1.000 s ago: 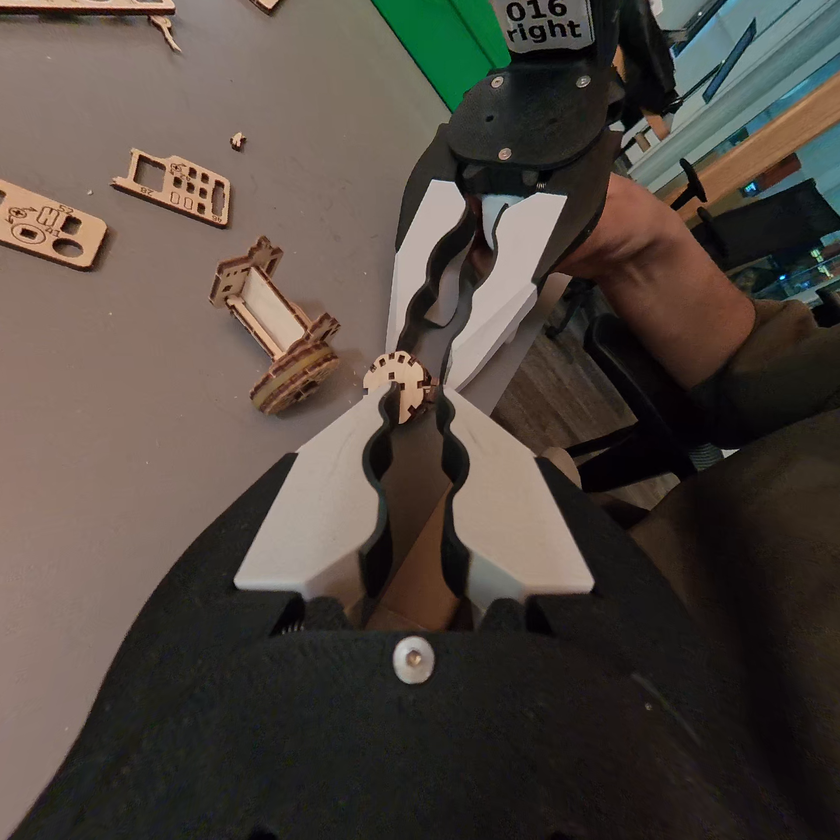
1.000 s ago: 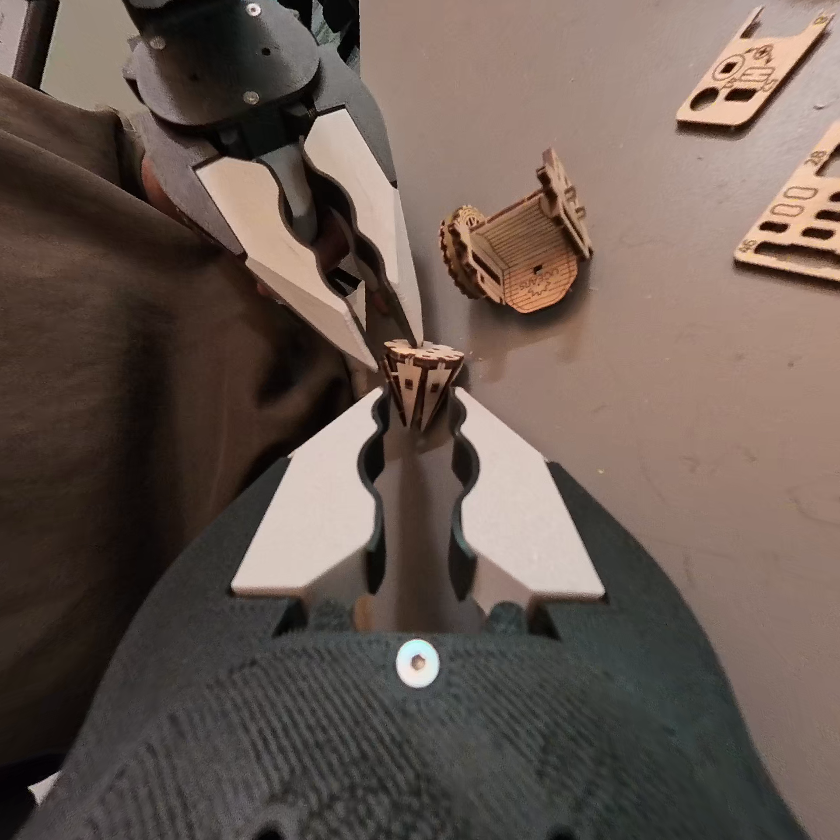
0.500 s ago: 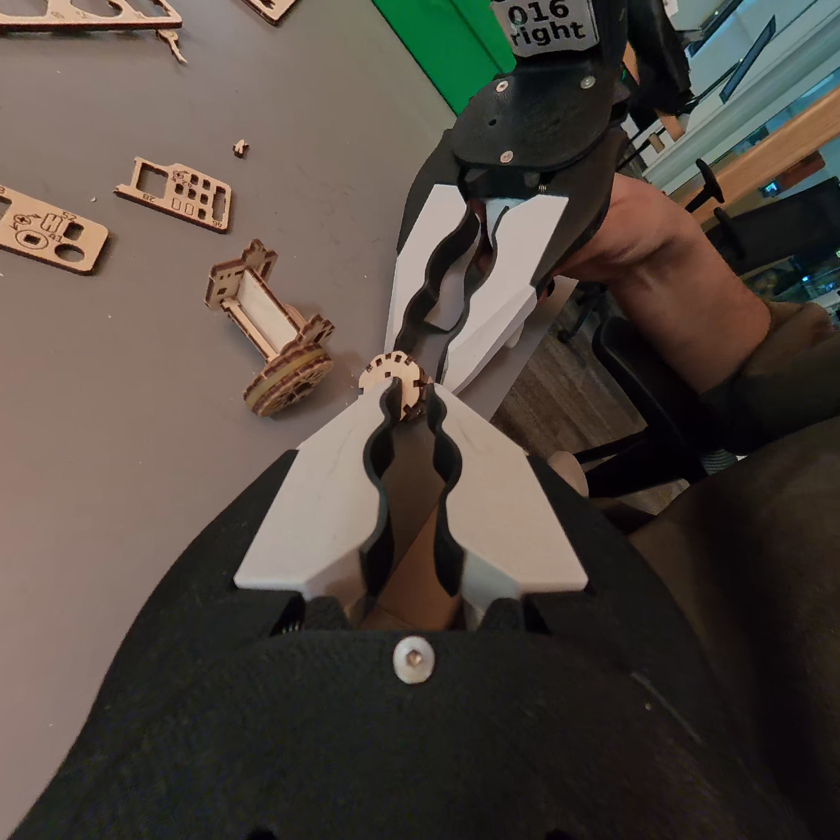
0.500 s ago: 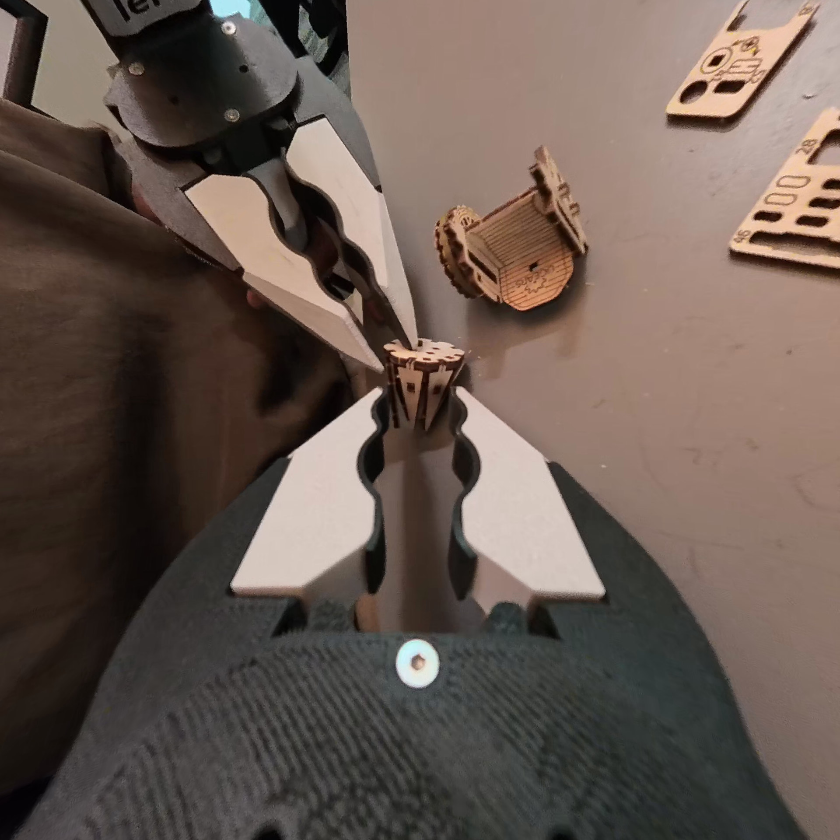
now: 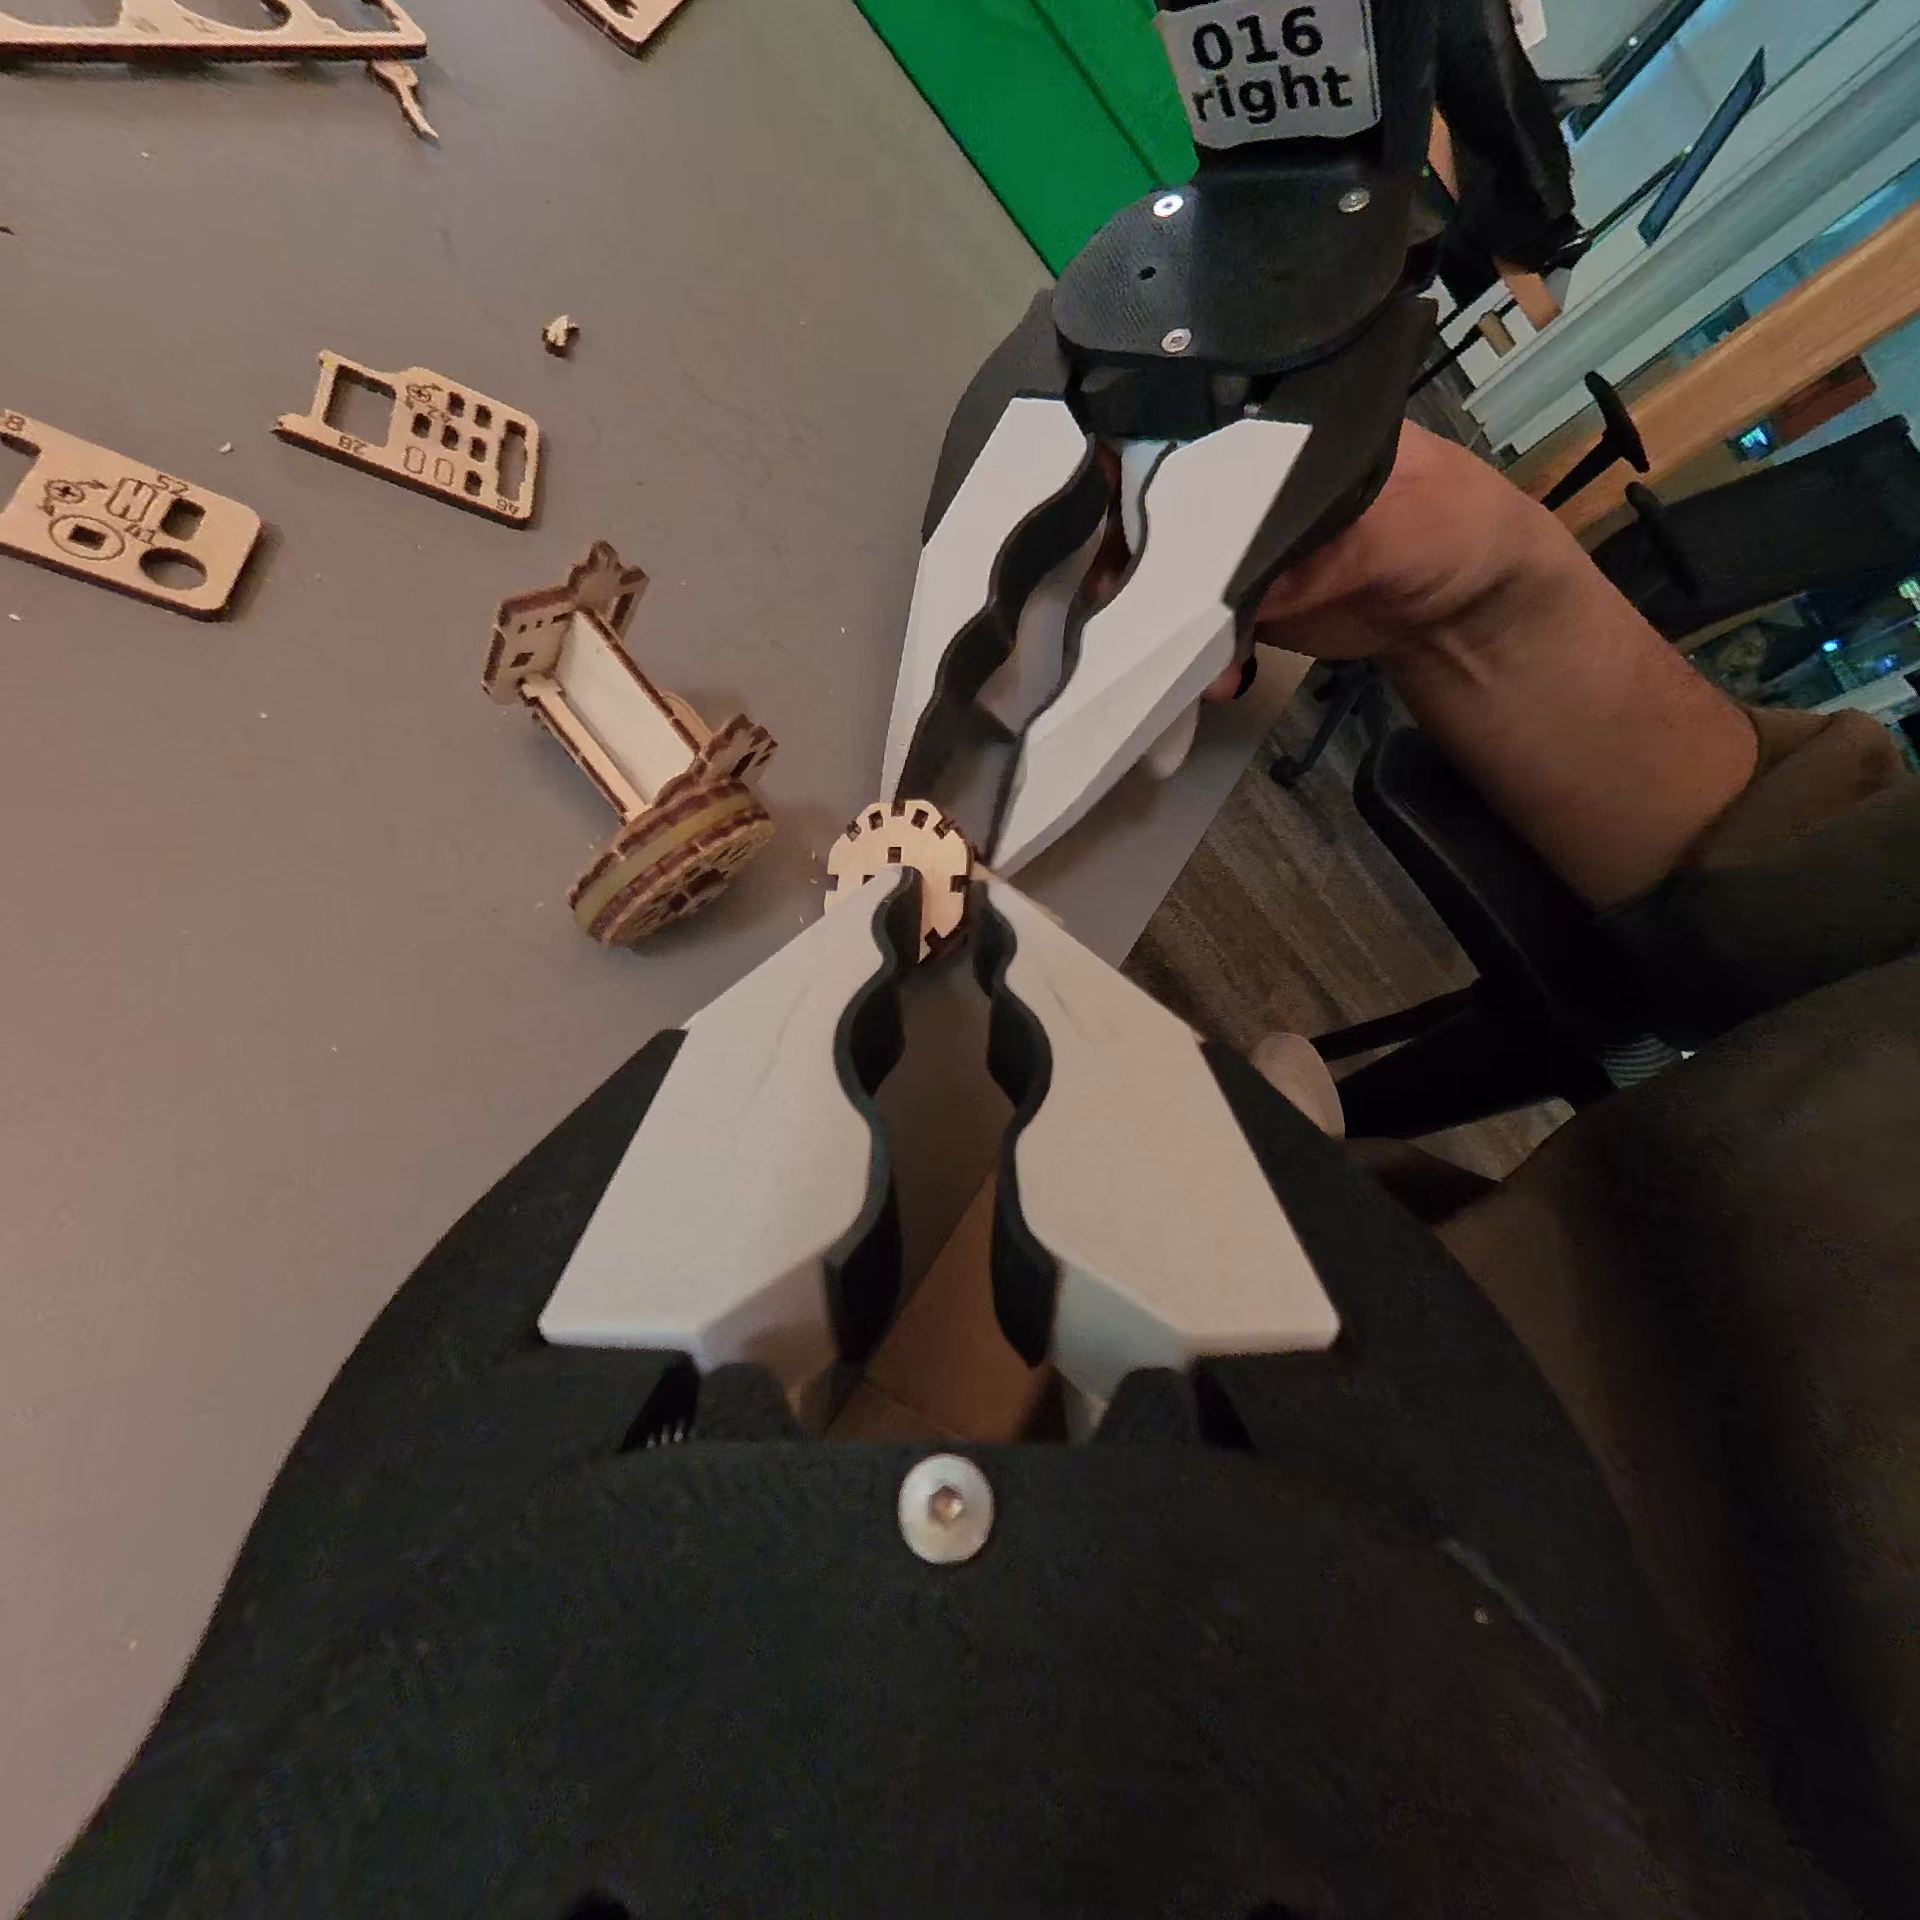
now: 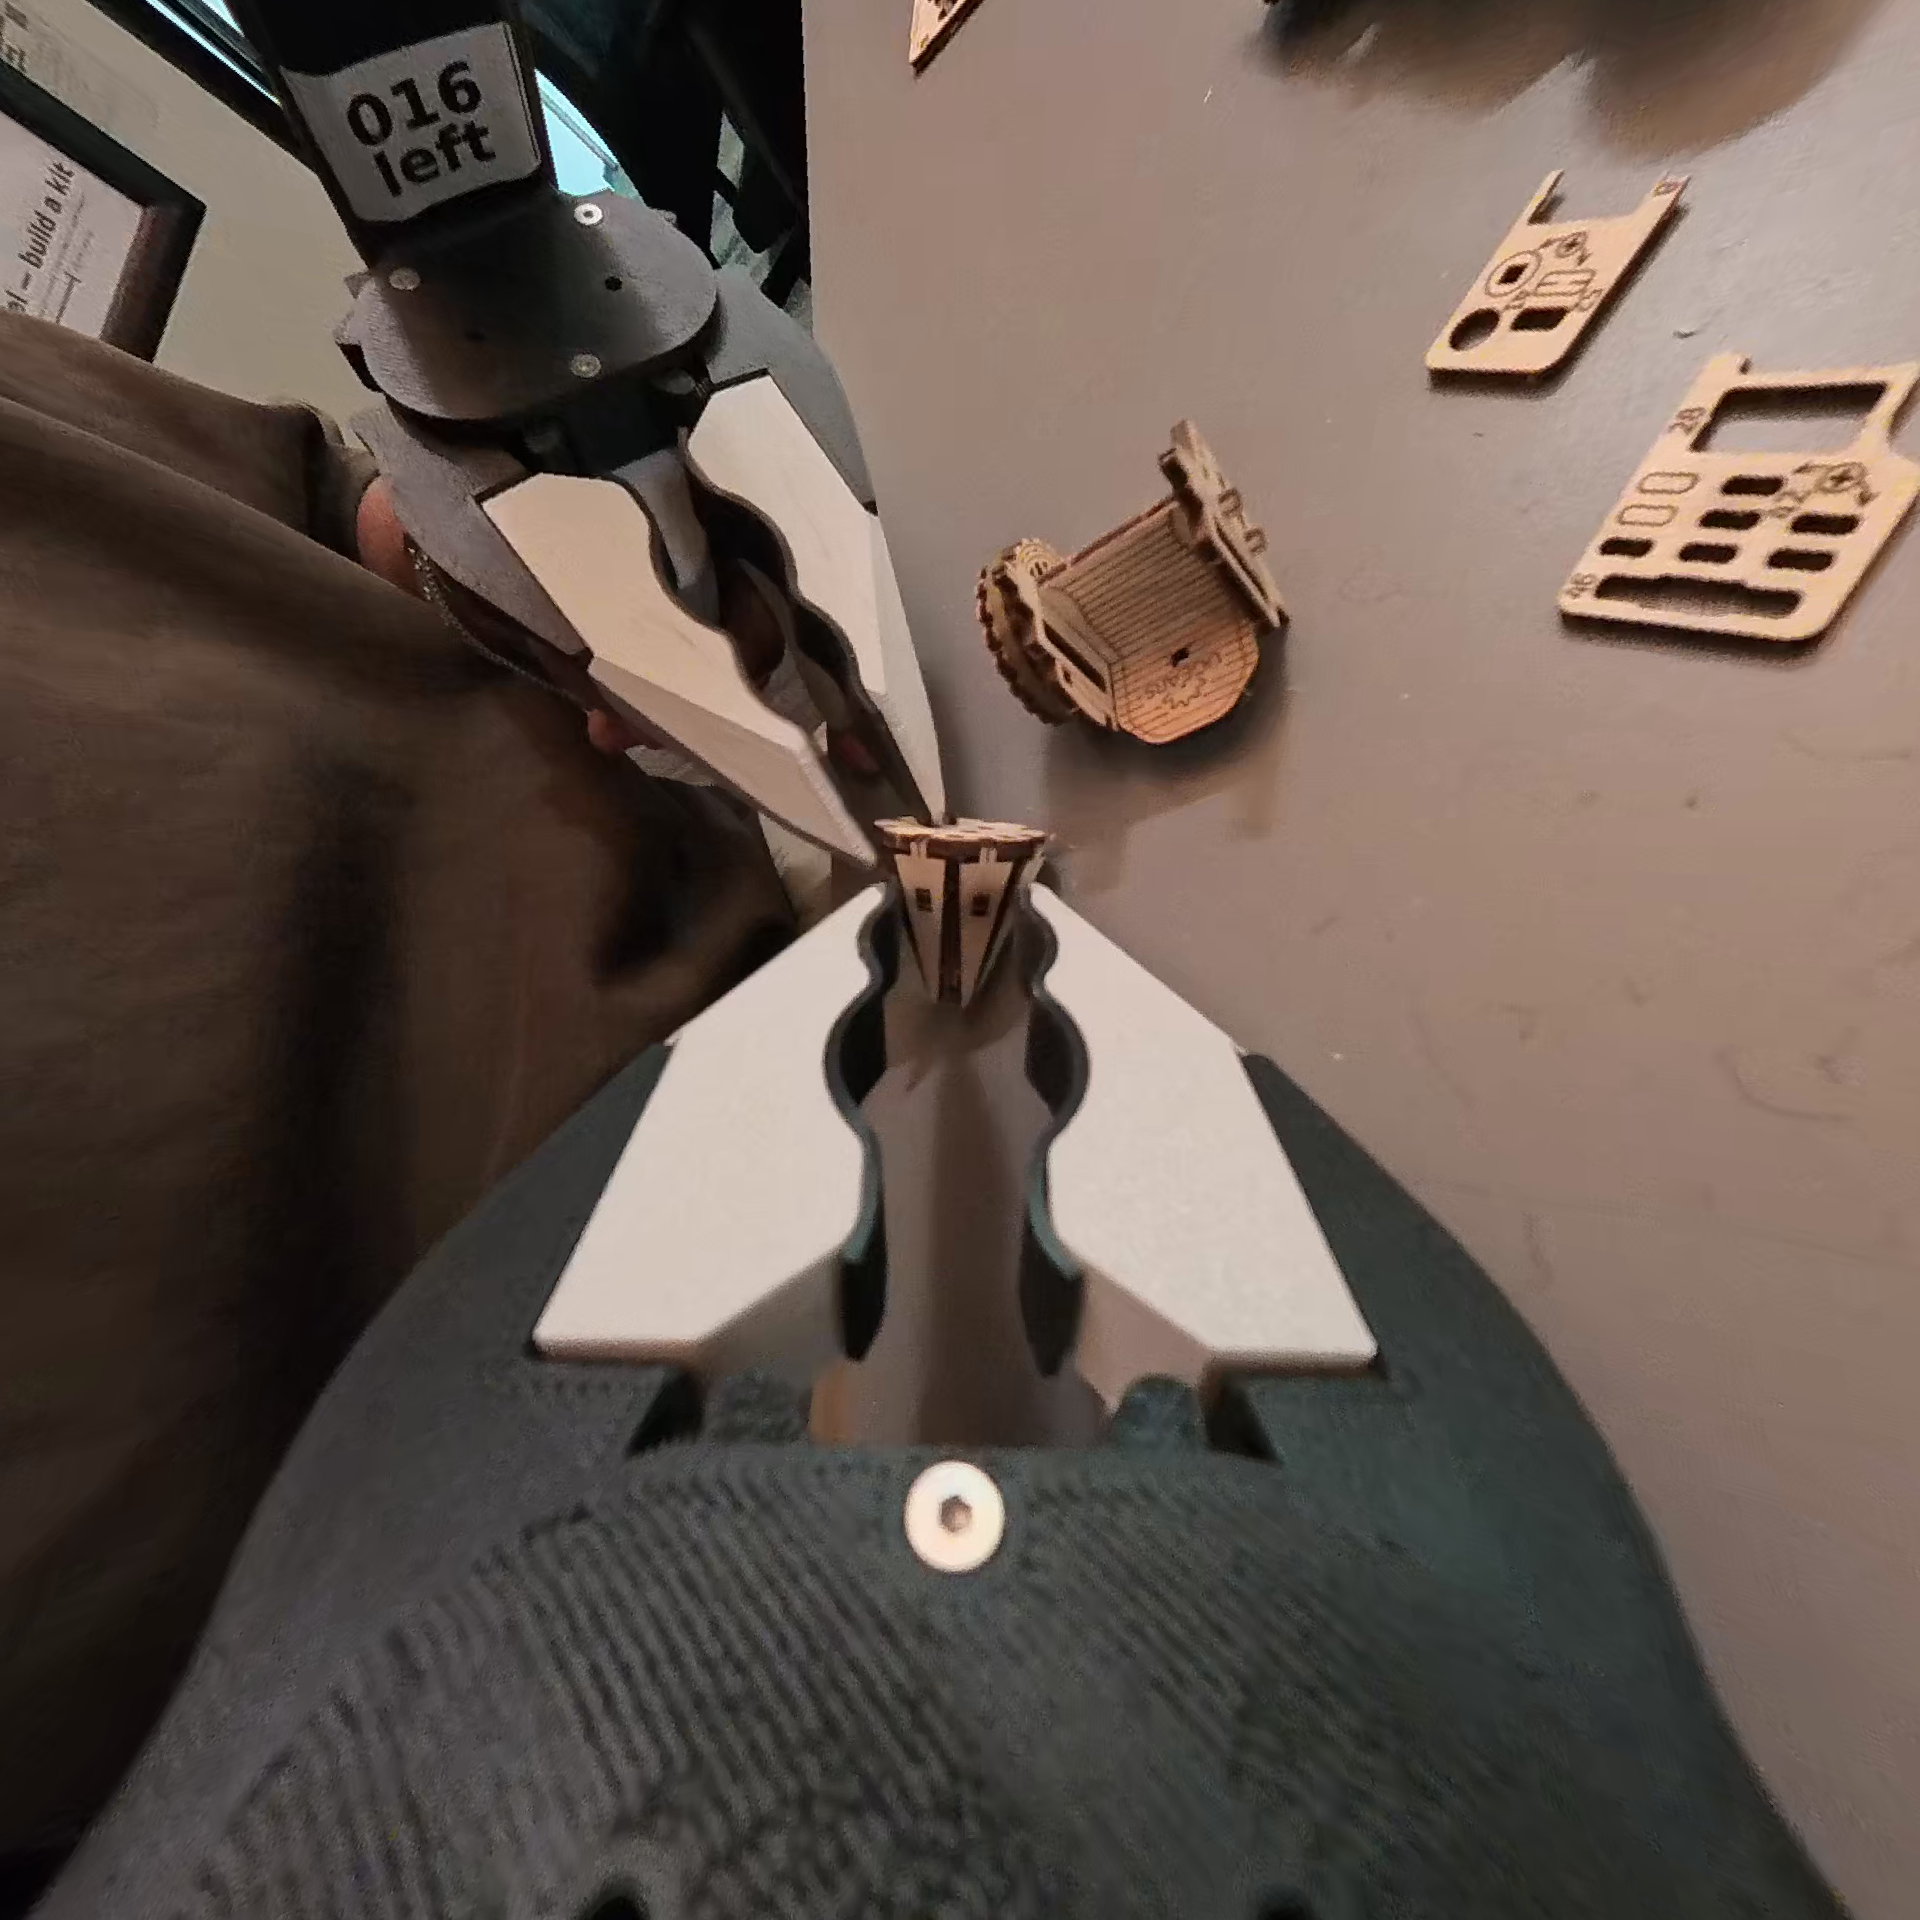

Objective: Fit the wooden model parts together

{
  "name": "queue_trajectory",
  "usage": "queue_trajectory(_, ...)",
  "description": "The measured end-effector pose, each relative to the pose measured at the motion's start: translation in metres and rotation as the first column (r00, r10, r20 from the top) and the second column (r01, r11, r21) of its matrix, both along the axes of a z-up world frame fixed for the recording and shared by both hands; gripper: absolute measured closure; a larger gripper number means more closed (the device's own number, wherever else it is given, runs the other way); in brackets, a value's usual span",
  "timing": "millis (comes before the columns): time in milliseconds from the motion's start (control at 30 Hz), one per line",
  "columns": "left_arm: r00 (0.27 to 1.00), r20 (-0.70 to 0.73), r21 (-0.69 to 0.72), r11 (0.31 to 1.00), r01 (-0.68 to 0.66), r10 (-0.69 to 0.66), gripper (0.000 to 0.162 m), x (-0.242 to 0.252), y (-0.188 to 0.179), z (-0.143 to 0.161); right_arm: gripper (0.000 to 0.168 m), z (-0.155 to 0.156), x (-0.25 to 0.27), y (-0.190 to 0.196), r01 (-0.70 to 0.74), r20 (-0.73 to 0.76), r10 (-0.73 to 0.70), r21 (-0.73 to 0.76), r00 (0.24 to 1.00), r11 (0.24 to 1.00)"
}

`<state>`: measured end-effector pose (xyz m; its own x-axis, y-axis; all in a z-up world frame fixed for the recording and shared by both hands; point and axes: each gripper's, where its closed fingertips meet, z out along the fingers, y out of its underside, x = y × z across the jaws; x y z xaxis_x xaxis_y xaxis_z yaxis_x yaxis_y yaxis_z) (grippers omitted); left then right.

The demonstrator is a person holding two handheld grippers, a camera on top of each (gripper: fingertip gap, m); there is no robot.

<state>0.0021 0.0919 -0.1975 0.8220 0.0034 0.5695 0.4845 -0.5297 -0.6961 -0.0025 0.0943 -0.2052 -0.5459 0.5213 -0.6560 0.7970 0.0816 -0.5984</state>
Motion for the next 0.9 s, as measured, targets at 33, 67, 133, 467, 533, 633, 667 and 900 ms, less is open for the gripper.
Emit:
queue_trajectory(33,1.0,-0.004,0.001,1.0,-0.001,0.001,0.155,-0.0002,0.0001,-0.0001,0.146,0.001,0.0003,-0.0005,0.001,0.004,-0.001,-0.011,1.0,1.0)
queue_trajectory(67,1.0,-0.006,0.0,1.0,0.0,0.0,0.155,-0.0002,0.0001,-0.0001,0.143,0.0018,0.0009,-0.0011,-0.001,0.007,0.001,-0.023,1.0,1.0)
queue_trajectory(133,1.0,-0.007,0.0,1.0,0.001,-0.001,0.155,-0.0002,0.0002,-0.0001,0.142,0.0023,0.0012,-0.0014,0.002,0.008,-0.002,-0.029,1.0,1.0)
queue_trajectory(467,1.0,-0.005,0.004,1.0,0.0,0.0,0.155,-0.0002,0.0005,0.0002,0.143,0.0007,0.0006,-0.0019,0.009,0.009,-0.009,-0.016,1.0,1.0)
queue_trajectory(533,1.0,-0.006,0.004,1.0,-0.002,0.002,0.155,-0.0001,0.0006,0.0001,0.143,0.0006,0.0008,-0.0018,0.01,0.013,-0.01,-0.024,1.0,1.0)
queue_trajectory(633,1.0,-0.006,0.0,1.0,-0.001,0.001,0.154,0.0006,0.0008,0.0,0.144,0.0003,0.0016,-0.0015,0.009,0.023,-0.009,-0.024,1.0,1.0)
queue_trajectory(667,1.0,-0.005,0.001,1.0,-0.001,0.001,0.154,0.0008,0.0009,0.0,0.145,0.0,0.0016,-0.0011,0.011,0.034,-0.01,-0.029,0.999,1.0)
queue_trajectory(900,1.0,0.007,0.002,1.0,0.0,0.0,0.155,0.0009,0.0005,0.0004,0.146,0.0,0.0003,-0.0017,0.016,-0.008,-0.016,0.012,1.0,1.0)
